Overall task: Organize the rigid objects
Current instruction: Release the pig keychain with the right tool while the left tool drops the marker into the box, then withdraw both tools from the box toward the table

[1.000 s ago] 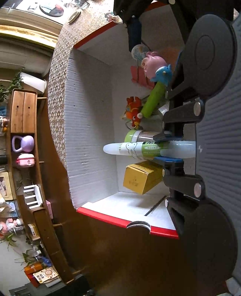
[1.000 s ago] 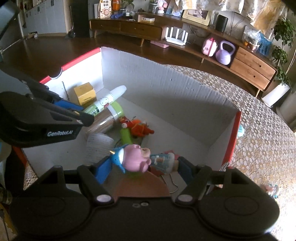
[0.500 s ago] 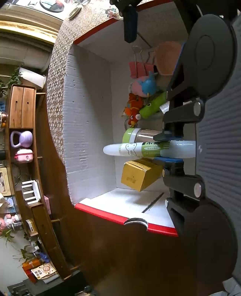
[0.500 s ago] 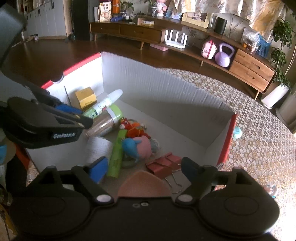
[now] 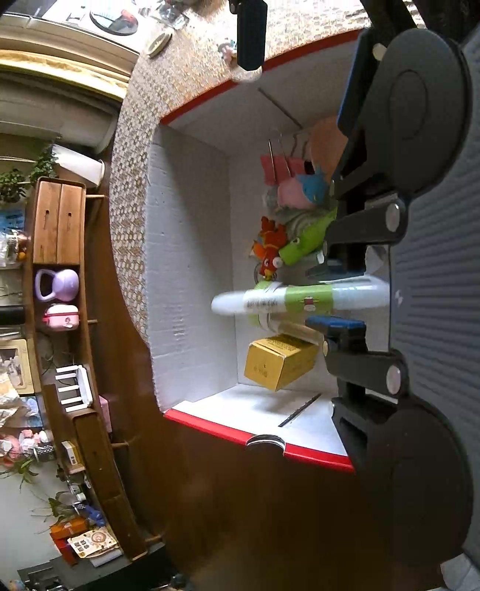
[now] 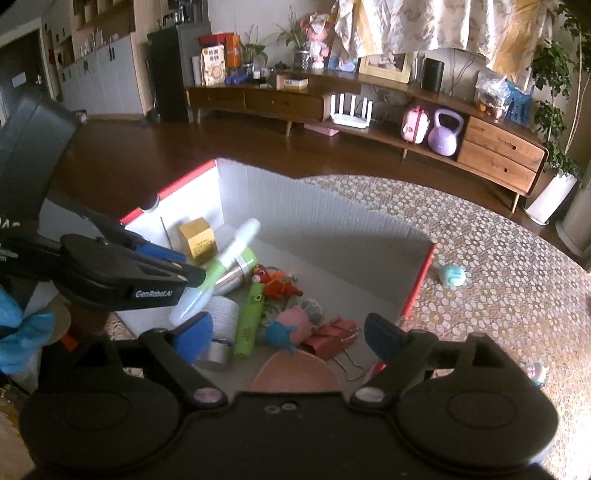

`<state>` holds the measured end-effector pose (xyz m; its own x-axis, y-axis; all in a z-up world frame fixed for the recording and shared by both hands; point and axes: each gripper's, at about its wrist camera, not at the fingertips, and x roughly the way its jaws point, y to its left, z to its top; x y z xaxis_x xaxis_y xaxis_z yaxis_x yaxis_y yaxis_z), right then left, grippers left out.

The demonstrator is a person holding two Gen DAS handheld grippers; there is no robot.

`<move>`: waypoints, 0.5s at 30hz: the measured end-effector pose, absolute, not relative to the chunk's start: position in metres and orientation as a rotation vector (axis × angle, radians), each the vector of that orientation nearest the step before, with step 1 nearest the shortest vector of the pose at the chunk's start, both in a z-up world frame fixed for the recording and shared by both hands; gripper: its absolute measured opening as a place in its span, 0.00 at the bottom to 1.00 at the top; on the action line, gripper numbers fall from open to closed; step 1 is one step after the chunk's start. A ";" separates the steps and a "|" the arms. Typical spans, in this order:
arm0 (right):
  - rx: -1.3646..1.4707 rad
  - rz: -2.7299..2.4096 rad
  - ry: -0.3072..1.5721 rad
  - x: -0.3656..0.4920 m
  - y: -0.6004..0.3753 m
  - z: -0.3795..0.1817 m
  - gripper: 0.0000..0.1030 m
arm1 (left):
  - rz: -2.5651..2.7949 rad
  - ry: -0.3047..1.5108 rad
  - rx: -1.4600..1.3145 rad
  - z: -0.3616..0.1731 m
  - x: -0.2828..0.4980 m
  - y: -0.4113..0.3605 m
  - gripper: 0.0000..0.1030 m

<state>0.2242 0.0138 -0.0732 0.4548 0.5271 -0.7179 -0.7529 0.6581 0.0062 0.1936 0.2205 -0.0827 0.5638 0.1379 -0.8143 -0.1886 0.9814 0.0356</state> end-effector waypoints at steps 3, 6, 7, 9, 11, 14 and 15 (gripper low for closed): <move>-0.310 0.812 0.744 0.221 0.003 -0.066 0.87 | 0.193 0.931 -0.052 -0.074 0.187 0.215 0.42; -0.282 0.813 0.731 0.218 -0.010 -0.058 0.88 | 0.201 0.894 -0.039 -0.065 0.178 0.208 0.62; -0.274 0.811 0.728 0.217 -0.014 -0.055 0.89 | 0.199 0.890 -0.036 -0.063 0.177 0.206 0.63; -0.256 0.814 0.718 0.215 -0.023 -0.050 0.90 | 0.196 0.880 -0.038 -0.057 0.173 0.201 0.63; -0.236 0.821 0.704 0.212 -0.035 -0.045 0.93 | 0.200 0.870 -0.044 -0.051 0.169 0.197 0.63; -0.209 0.831 0.686 0.207 -0.051 -0.037 0.99 | 0.196 0.851 -0.046 -0.043 0.163 0.189 0.63; -0.197 0.839 0.678 0.204 -0.058 -0.035 1.00 | 0.195 0.844 -0.043 -0.040 0.161 0.185 0.63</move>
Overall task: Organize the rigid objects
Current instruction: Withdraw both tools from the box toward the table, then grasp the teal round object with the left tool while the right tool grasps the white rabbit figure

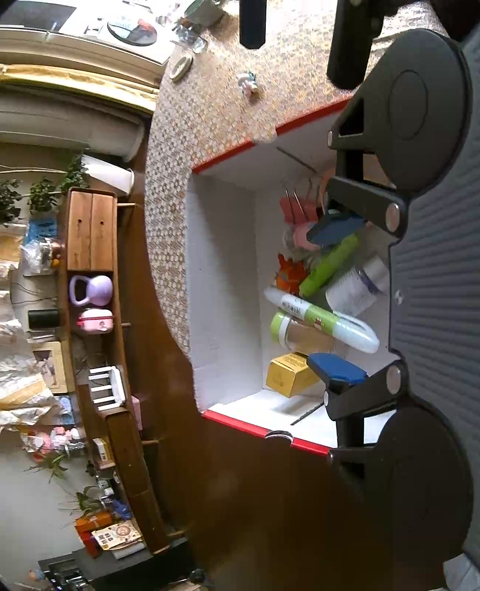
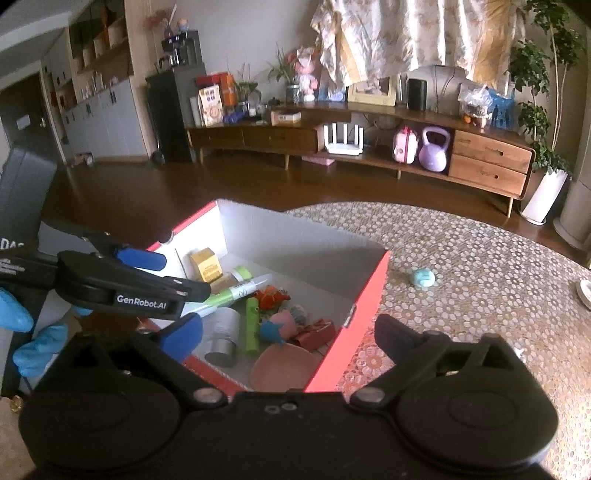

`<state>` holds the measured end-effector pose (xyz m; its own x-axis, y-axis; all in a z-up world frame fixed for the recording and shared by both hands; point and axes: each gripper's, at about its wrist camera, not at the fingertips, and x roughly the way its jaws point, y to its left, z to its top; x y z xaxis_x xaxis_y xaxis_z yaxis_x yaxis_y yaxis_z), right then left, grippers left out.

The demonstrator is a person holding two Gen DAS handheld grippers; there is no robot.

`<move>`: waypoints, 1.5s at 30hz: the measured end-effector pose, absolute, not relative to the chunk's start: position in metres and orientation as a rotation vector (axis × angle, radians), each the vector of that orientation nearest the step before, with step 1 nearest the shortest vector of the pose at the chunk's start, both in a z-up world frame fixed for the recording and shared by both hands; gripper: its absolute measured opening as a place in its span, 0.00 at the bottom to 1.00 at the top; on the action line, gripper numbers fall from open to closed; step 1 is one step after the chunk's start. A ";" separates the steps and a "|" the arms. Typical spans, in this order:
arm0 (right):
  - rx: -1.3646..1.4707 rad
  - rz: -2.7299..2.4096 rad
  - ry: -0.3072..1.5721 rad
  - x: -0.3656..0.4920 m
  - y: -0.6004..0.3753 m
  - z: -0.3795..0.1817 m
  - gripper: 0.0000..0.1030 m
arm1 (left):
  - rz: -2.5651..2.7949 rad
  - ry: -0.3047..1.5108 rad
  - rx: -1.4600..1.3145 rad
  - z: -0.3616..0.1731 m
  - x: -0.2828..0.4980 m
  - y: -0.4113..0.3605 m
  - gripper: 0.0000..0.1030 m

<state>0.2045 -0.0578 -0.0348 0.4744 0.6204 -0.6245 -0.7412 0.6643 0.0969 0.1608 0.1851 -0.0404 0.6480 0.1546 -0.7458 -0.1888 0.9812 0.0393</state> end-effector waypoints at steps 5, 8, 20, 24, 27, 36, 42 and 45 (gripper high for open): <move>-0.181 0.849 0.652 0.195 -0.085 -0.027 1.00 | 0.194 0.795 -0.048 -0.029 0.149 0.168 0.67; -0.185 0.837 0.639 0.192 -0.102 -0.026 1.00 | 0.185 0.770 -0.065 -0.023 0.143 0.158 0.75; -0.189 0.757 0.601 0.193 -0.175 -0.033 1.00 | 0.108 0.722 -0.050 -0.014 0.146 0.100 0.80; -0.186 0.710 0.609 0.202 -0.198 -0.043 1.00 | 0.087 0.719 -0.031 -0.017 0.155 0.077 0.80; -0.204 0.667 0.602 0.210 -0.211 -0.052 1.00 | 0.067 0.730 -0.029 -0.020 0.167 0.063 0.80; -0.195 0.628 0.638 0.239 -0.236 -0.082 1.00 | 0.099 0.734 -0.006 -0.026 0.227 0.025 0.80; -0.192 0.620 0.645 0.263 -0.244 -0.094 1.00 | 0.148 0.750 -0.042 -0.031 0.276 0.012 0.80; -0.197 0.621 0.641 0.275 -0.244 -0.101 1.00 | 0.182 0.753 -0.056 -0.035 0.302 0.007 0.80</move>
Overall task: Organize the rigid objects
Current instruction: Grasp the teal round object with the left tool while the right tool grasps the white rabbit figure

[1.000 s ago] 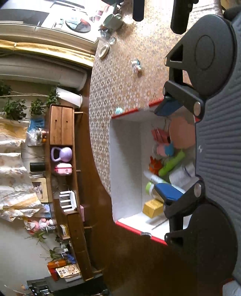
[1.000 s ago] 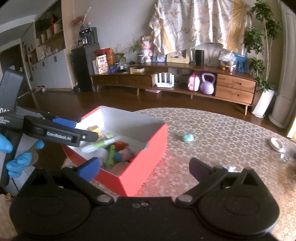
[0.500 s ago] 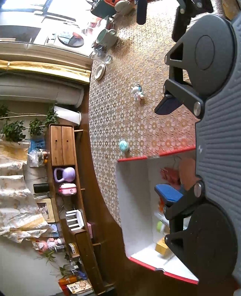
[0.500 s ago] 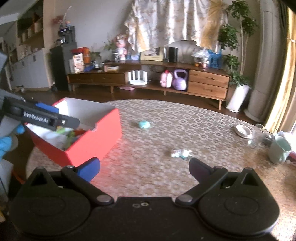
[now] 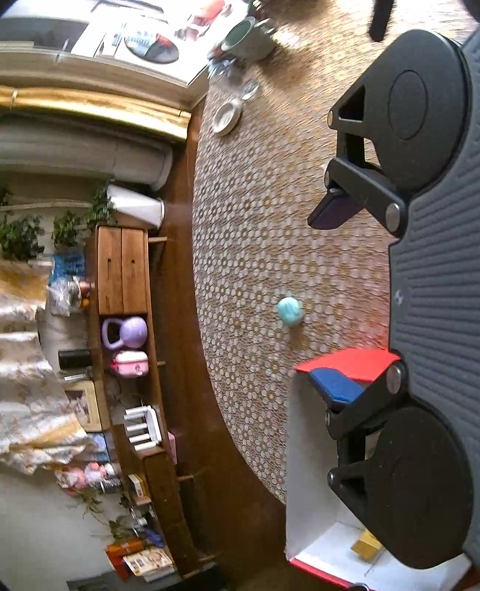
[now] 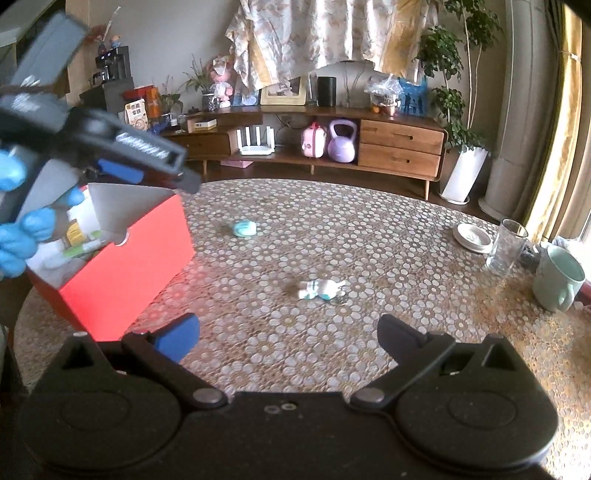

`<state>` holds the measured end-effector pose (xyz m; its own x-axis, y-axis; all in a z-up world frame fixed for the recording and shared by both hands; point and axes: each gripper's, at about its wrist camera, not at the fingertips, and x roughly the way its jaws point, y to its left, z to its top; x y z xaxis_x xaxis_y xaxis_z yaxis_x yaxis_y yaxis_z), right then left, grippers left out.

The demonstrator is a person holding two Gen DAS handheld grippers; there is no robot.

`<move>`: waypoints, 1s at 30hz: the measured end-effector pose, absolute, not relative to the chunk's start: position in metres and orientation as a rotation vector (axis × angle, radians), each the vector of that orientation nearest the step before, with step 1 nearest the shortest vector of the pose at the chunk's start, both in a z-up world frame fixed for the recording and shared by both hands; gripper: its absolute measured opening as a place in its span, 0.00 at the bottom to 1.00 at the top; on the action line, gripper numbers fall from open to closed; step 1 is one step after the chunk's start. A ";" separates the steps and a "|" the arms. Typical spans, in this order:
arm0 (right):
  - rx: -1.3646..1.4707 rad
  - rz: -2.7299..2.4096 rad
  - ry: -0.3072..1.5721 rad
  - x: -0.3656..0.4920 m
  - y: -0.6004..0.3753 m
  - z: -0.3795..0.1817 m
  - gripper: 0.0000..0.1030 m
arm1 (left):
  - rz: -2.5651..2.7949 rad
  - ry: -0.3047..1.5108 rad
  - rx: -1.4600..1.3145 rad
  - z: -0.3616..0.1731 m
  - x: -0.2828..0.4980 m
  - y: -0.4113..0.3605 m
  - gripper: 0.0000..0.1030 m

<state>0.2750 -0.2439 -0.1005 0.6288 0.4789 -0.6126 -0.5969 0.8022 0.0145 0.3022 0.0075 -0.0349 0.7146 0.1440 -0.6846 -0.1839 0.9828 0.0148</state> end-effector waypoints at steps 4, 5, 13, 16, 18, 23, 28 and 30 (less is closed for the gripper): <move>-0.208 0.623 0.645 0.290 -0.243 -0.109 1.00 | 0.268 0.765 -0.092 -0.045 0.338 -0.001 0.80; -0.211 0.623 0.646 0.294 -0.242 -0.112 1.00 | 0.286 0.770 -0.098 -0.049 0.347 -0.004 0.80; -0.252 0.626 0.646 0.320 -0.229 -0.130 0.99 | 0.380 0.818 -0.137 -0.078 0.404 -0.011 0.80; -0.254 0.626 0.651 0.332 -0.223 -0.139 0.98 | 0.392 0.839 -0.131 -0.094 0.420 -0.008 0.80; -0.256 0.632 0.660 0.339 -0.219 -0.145 0.97 | 0.400 0.855 -0.131 -0.104 0.429 -0.004 0.80; -0.266 0.623 0.686 0.357 -0.209 -0.162 0.94 | 0.420 0.893 -0.128 -0.126 0.451 0.004 0.80; -0.285 0.620 0.698 0.369 -0.200 -0.175 0.90 | 0.462 0.919 -0.176 -0.144 0.463 0.017 0.80; -0.284 0.619 0.702 0.374 -0.196 -0.179 0.86 | 0.477 0.925 -0.181 -0.149 0.467 0.021 0.80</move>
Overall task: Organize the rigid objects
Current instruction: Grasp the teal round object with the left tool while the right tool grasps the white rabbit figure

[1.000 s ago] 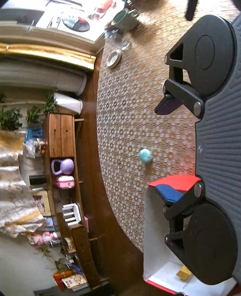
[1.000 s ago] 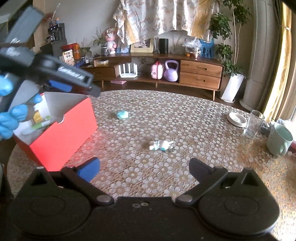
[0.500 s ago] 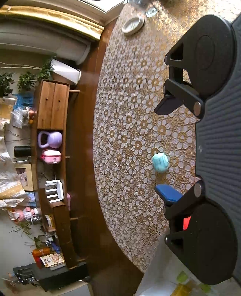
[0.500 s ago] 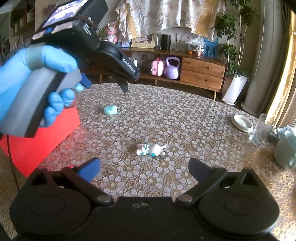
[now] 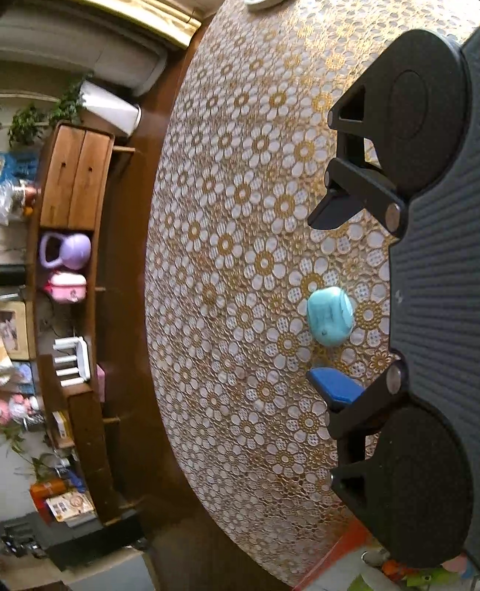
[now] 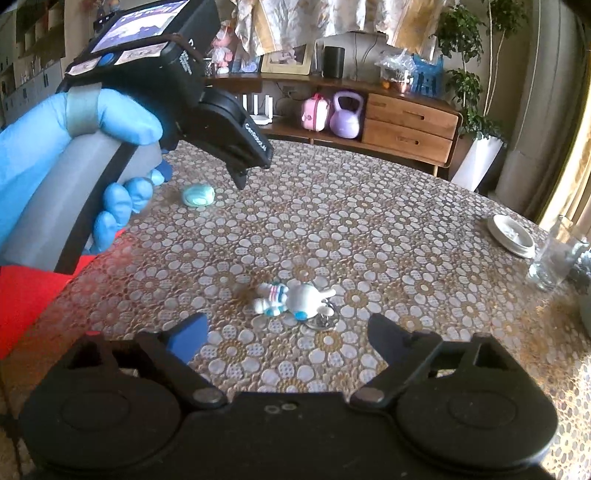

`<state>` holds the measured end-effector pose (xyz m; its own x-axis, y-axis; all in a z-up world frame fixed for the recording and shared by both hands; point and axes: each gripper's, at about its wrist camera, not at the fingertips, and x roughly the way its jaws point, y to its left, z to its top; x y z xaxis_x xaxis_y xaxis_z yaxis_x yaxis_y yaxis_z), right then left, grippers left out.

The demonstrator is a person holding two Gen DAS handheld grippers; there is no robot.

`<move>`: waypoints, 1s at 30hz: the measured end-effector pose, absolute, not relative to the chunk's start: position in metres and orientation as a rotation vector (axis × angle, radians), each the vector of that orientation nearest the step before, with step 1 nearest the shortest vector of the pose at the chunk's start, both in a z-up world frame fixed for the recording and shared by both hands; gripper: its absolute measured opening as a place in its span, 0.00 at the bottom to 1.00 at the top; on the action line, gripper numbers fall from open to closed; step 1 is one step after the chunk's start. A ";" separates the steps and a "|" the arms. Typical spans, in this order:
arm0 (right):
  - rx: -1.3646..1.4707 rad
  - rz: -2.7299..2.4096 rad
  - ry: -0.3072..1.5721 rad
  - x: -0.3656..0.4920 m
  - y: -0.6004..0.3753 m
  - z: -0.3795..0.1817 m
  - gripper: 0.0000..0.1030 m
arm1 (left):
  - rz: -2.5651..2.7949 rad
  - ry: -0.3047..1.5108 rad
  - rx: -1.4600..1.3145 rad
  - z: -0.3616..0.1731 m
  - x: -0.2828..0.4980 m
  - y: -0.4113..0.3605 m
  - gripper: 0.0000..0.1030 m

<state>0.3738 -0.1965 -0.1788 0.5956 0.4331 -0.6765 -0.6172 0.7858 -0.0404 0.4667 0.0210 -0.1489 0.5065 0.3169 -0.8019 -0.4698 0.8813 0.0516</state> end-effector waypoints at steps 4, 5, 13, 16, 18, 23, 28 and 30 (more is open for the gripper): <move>-0.278 0.608 0.704 0.384 -0.190 -0.184 0.85 | 0.492 0.933 -0.197 -0.156 0.471 0.029 0.80; -0.276 0.603 0.706 0.387 -0.188 -0.185 0.83 | 0.497 0.938 -0.204 -0.159 0.471 0.031 0.80; -0.293 0.585 0.711 0.397 -0.177 -0.195 0.79 | 0.494 0.934 -0.201 -0.166 0.473 0.034 0.68; -0.284 0.584 0.707 0.398 -0.177 -0.195 0.78 | 0.496 0.944 -0.220 -0.170 0.472 0.035 0.62; -0.285 0.585 0.706 0.399 -0.175 -0.195 0.75 | 0.490 0.935 -0.228 -0.171 0.469 0.035 0.59; -0.279 0.585 0.702 0.398 -0.176 -0.194 0.64 | 0.476 0.922 -0.228 -0.171 0.468 0.035 0.43; -0.263 0.576 0.697 0.399 -0.179 -0.194 0.56 | 0.472 0.914 -0.212 -0.170 0.466 0.034 0.37; -0.255 0.570 0.698 0.398 -0.181 -0.193 0.56 | 0.477 0.915 -0.211 -0.170 0.465 0.035 0.37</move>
